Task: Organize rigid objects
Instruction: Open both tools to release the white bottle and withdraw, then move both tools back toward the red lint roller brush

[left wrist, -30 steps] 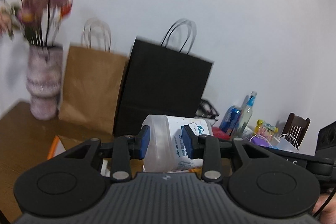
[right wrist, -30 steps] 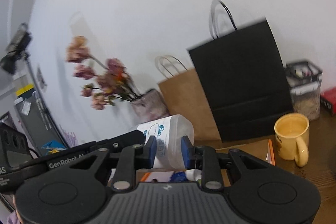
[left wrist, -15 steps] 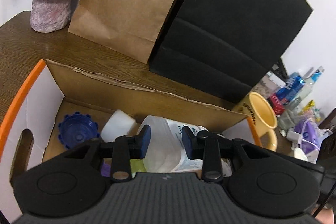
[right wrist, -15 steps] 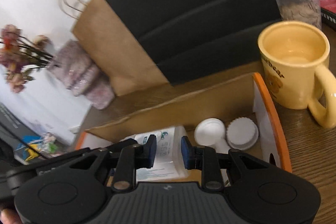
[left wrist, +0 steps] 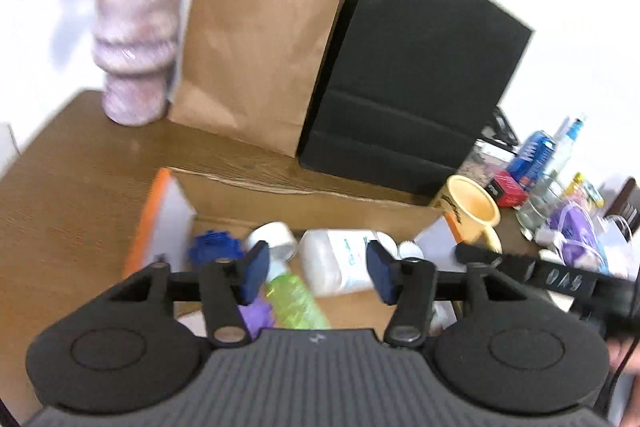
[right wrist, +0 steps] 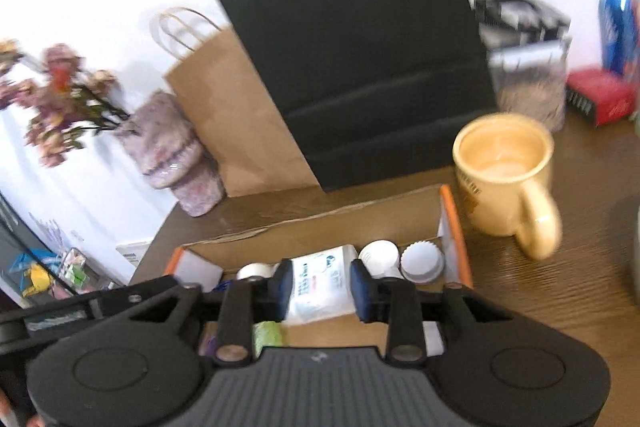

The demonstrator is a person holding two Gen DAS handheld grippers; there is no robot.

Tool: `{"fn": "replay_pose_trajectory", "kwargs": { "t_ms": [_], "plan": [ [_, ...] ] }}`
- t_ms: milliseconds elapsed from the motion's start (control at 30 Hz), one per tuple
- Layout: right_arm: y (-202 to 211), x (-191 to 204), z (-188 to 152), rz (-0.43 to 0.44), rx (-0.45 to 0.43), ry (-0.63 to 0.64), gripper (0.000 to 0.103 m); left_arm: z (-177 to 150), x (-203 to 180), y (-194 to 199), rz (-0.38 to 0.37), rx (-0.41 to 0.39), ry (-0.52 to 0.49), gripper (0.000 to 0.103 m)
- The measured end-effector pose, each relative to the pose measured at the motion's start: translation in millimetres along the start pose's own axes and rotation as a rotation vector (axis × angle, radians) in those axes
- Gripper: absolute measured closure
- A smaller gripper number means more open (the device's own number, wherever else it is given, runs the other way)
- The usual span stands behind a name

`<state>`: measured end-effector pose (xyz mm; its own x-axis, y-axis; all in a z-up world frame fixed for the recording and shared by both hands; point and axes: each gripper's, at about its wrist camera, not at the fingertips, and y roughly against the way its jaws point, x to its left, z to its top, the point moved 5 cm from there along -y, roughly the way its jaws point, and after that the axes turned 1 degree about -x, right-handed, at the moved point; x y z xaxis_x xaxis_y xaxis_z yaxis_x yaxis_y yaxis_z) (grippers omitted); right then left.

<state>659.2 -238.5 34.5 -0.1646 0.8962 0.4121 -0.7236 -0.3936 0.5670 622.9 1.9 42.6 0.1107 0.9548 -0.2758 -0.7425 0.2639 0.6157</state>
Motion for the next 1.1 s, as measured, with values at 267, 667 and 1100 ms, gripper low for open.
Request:
{"fn": "replay_pose_trajectory", "kwargs": {
  "t_ms": [267, 667, 1100],
  "plan": [
    [139, 40, -55, -0.04, -0.167, 0.219, 0.047, -61, -8, 145, 0.085, -0.154, -0.159, 0.033],
    [281, 73, -232, -0.154, -0.47, 0.406, 0.031, -223, -23, 286, 0.138, -0.491, -0.232, 0.016],
    [341, 73, -340, -0.169, -0.579, 0.489, 0.031, -318, -11, 345, 0.214, -0.539, -0.18, 0.013]
  ]
}}
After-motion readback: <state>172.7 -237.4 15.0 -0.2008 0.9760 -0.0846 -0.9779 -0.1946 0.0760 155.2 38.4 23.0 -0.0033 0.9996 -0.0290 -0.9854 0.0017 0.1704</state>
